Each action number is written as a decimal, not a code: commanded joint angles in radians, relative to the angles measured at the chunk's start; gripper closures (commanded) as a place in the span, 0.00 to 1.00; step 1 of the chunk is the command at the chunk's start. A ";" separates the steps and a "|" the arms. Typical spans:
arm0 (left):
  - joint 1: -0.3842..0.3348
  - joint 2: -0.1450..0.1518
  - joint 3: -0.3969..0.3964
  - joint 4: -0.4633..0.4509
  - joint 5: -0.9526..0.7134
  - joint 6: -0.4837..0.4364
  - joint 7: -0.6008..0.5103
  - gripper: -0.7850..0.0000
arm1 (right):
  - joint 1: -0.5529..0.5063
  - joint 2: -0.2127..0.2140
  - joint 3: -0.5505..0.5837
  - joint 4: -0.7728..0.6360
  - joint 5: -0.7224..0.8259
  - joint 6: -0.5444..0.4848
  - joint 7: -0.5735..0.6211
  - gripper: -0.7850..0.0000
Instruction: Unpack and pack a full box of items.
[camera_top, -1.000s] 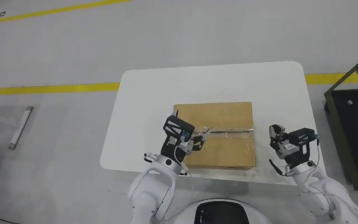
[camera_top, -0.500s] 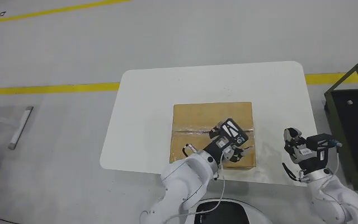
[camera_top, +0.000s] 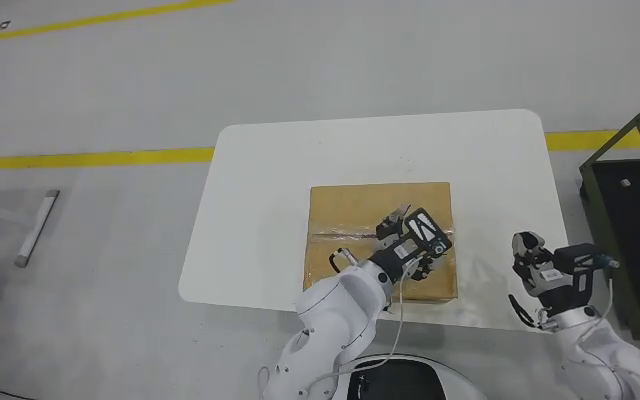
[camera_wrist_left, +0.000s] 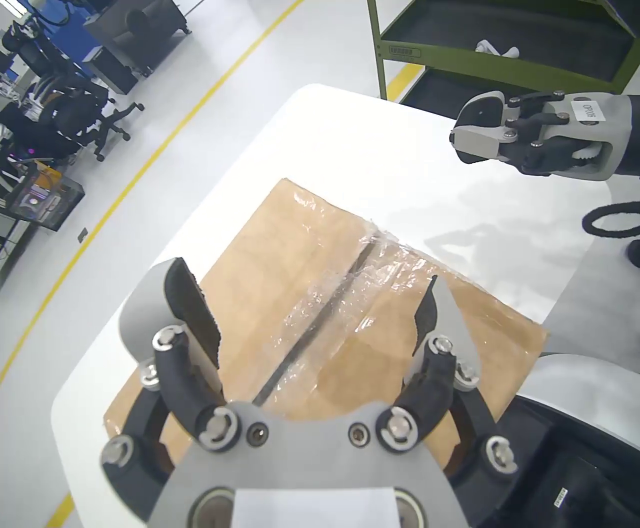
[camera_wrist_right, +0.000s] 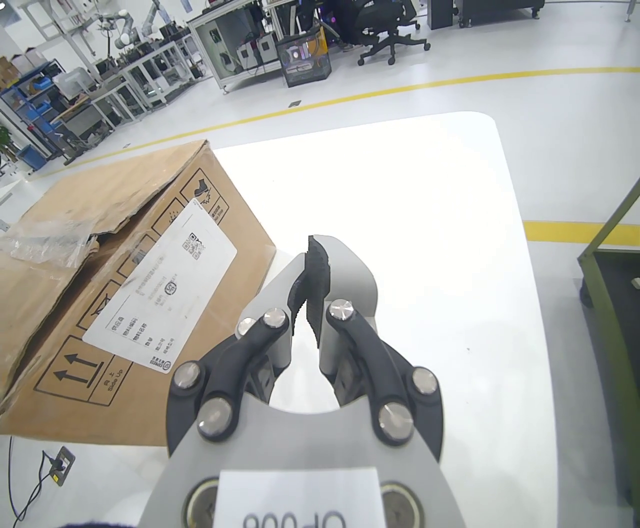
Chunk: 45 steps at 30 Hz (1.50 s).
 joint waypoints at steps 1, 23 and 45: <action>0.016 0.004 0.011 0.014 0.023 -0.006 0.010 0.00 | 0.000 -0.001 -0.002 0.002 0.000 0.000 0.000 1.00; -0.045 -0.004 0.096 0.096 0.213 0.090 -0.034 0.56 | -0.010 -0.009 -0.007 -0.018 -0.010 -0.001 0.003 1.00; 0.012 -0.002 -0.013 -0.004 0.152 0.234 -0.003 1.00 | -0.016 -0.017 0.003 -0.080 0.031 -0.017 -0.032 1.00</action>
